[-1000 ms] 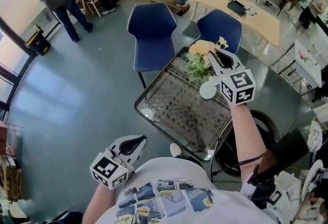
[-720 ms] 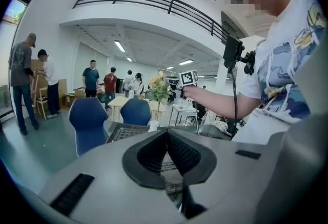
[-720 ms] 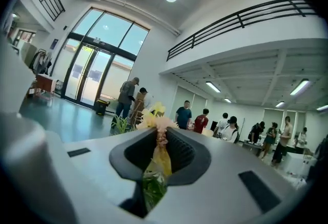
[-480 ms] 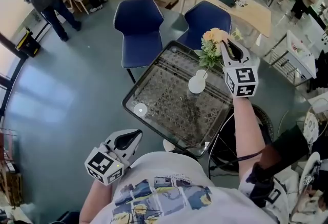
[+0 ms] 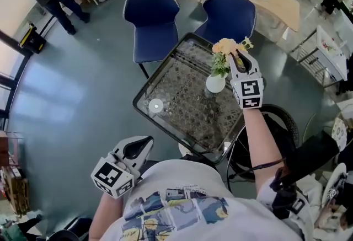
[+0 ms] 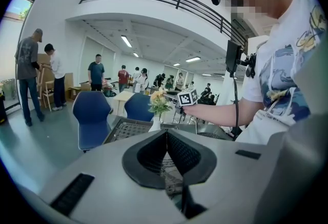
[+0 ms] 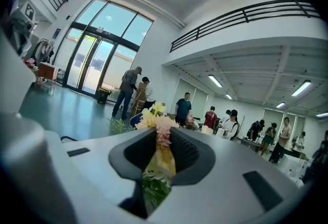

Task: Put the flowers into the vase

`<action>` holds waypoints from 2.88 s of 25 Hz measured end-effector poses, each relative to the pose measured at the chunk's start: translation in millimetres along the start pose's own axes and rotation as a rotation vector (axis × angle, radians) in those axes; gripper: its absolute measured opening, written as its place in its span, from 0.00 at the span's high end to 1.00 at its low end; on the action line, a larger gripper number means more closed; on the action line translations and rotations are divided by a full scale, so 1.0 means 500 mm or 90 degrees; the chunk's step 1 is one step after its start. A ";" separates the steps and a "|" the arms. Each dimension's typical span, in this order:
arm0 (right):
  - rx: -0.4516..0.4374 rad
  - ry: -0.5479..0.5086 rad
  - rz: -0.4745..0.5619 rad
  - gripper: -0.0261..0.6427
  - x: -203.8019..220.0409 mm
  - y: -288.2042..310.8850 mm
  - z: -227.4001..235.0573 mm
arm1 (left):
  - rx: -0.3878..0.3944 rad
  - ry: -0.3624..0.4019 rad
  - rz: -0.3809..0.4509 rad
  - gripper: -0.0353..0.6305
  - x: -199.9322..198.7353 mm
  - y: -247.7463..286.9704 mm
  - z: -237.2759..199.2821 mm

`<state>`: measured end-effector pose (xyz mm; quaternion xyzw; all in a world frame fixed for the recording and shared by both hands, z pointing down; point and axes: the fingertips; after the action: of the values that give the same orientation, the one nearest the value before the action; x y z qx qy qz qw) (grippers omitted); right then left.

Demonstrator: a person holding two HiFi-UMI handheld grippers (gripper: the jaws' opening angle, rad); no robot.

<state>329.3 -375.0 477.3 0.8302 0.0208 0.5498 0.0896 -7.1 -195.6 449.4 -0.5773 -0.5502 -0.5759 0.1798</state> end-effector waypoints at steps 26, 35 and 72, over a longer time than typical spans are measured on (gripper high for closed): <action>-0.114 0.125 -0.123 0.75 -0.096 -0.380 -0.457 | 0.167 0.048 -0.001 0.93 0.134 -0.250 0.083; -0.170 0.155 -0.157 0.85 -0.124 -0.531 -0.655 | 0.217 0.065 -0.013 0.93 0.219 -0.326 0.127; -0.266 0.112 -0.129 0.94 -0.207 -0.675 -0.833 | 0.227 0.065 -0.017 0.93 0.289 -0.396 0.185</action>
<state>-71.8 -4.7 483.2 0.7364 -0.0030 0.6004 0.3119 -169.7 9.4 464.4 -0.4989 -0.6416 -0.5000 0.2992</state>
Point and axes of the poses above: the fingertips, and each gripper's own axes: y forward along the fingers, z to its right, x out of its underside, and after that the axes turned 3 degrees about -y, right-handed
